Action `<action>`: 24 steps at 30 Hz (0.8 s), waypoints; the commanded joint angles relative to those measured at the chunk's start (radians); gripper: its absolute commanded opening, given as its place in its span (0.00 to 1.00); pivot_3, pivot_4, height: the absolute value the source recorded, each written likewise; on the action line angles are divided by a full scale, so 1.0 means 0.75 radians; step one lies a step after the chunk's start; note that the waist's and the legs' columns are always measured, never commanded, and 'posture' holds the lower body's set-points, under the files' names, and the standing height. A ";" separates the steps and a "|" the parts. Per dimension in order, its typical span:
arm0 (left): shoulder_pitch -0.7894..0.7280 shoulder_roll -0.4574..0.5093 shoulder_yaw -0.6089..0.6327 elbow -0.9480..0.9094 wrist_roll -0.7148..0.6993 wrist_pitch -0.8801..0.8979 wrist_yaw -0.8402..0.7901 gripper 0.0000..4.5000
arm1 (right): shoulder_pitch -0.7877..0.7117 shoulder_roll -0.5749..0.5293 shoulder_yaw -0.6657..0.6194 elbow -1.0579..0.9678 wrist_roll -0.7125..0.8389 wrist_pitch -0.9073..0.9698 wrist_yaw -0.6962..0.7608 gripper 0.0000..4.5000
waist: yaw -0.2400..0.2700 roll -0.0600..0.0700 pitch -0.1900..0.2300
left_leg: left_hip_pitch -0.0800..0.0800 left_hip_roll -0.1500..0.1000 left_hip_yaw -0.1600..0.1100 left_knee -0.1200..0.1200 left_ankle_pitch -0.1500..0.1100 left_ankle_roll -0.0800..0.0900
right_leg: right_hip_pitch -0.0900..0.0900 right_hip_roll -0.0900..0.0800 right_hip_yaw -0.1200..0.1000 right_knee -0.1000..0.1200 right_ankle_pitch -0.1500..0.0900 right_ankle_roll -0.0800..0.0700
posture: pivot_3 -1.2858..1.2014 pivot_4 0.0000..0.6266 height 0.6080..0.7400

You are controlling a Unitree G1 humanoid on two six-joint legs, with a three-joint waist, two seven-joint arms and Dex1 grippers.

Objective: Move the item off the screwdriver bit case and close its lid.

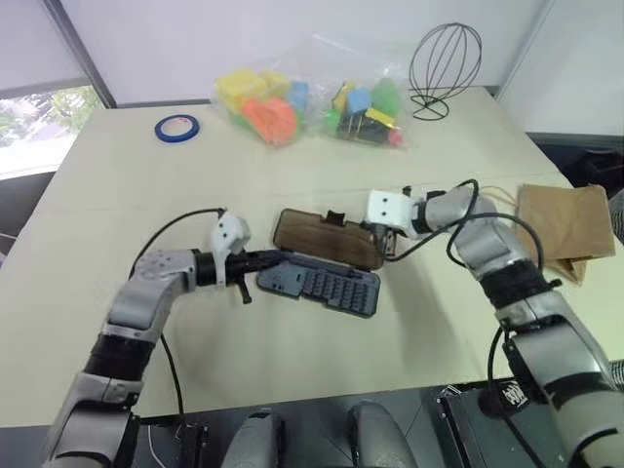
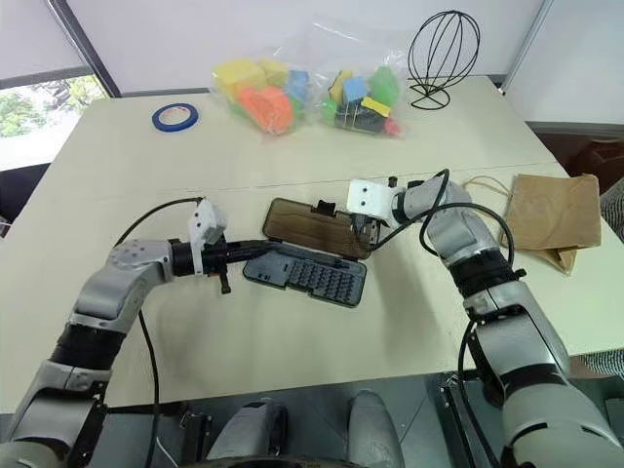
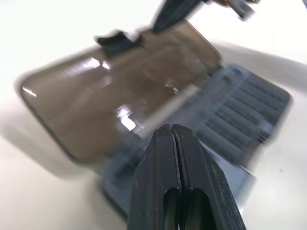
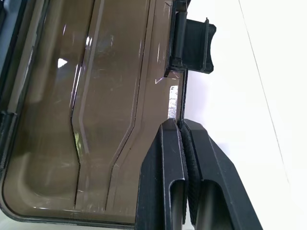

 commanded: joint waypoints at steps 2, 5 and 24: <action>-0.055 0.000 0.079 0.043 -0.041 0.025 0.027 0.00 | 0.068 -0.019 -0.012 -0.264 -0.003 0.043 -0.007 0.01 | 0.001 0.000 0.000 | 0.000 0.000 0.000 0.000 0.000 0.000 | 0.000 0.000 0.000 0.000 0.000 0.000 | 0.52 0.24 1.00; -0.111 -0.018 0.130 0.123 -0.062 0.049 0.059 0.00 | 0.105 -0.021 -0.009 -0.337 -0.024 0.059 -0.043 0.01 | 0.002 -0.001 0.000 | 0.000 0.000 0.000 0.000 0.000 0.000 | 0.000 0.000 0.000 0.000 0.000 0.000 | 0.52 0.24 1.00; -0.321 -0.154 0.034 0.760 0.147 -0.259 -0.022 0.00 | 0.103 -0.025 -0.025 -0.469 -0.096 0.027 -0.138 0.01 | 0.006 -0.002 0.001 | -0.004 -0.001 0.001 0.003 0.000 0.000 | 0.000 0.000 -0.003 -0.001 0.000 0.000 | 0.52 0.24 1.00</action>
